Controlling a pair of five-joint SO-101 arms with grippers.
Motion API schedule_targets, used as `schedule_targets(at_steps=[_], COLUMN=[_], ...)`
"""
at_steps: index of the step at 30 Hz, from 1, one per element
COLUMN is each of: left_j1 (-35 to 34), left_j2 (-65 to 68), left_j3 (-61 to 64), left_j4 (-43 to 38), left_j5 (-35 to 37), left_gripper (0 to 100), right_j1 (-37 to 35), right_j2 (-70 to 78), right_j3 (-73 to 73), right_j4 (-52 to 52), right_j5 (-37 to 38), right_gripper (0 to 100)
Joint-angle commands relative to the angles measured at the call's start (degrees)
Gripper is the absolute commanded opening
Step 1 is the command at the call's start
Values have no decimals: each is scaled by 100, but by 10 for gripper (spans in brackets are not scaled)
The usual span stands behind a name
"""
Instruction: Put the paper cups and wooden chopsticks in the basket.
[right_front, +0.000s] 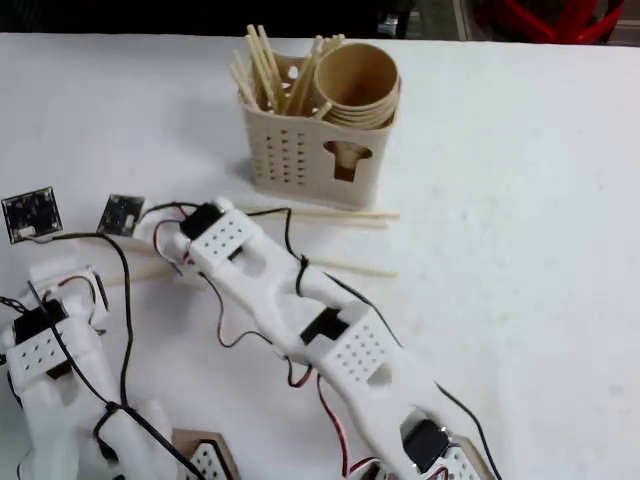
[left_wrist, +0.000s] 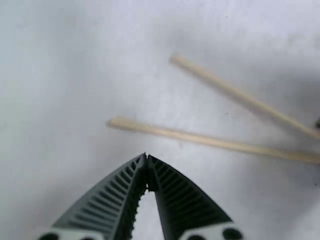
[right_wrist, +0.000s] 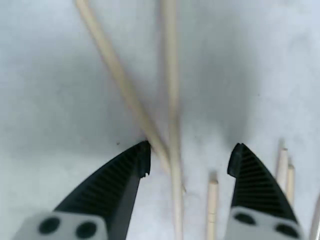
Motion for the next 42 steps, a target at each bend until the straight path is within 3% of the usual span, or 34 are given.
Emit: schedule_targets(at_steps=[1, 6, 9, 19, 25, 32, 42], left_j1=[-57, -57, -57, -57, -57, -57, -57], left_j2=[-163, -154, -154, -136, -136, -136, -136], left_j3=[-158, -158, -158, -158, -158, -158, -158], left_j4=[-105, -105, -105, -105, -105, -105, -105], left_j5=[70, 70, 70, 70, 70, 70, 70], left_gripper=[23, 23, 23, 23, 23, 23, 23], right_j1=[-84, -92, -92, 171, 576, 796, 1648], right_j2=[154, 602, 804, 857, 857, 75, -1692], right_j3=[-554, -1301, -1670, -3077, -3121, -1741, 721], right_j4=[242, 752, 1253, 3073, 3134, 3116, 3002], right_j5=[26, 220, 536, 527, 457, 501, 1231], right_gripper=[199, 12, 16, 19, 19, 19, 19])
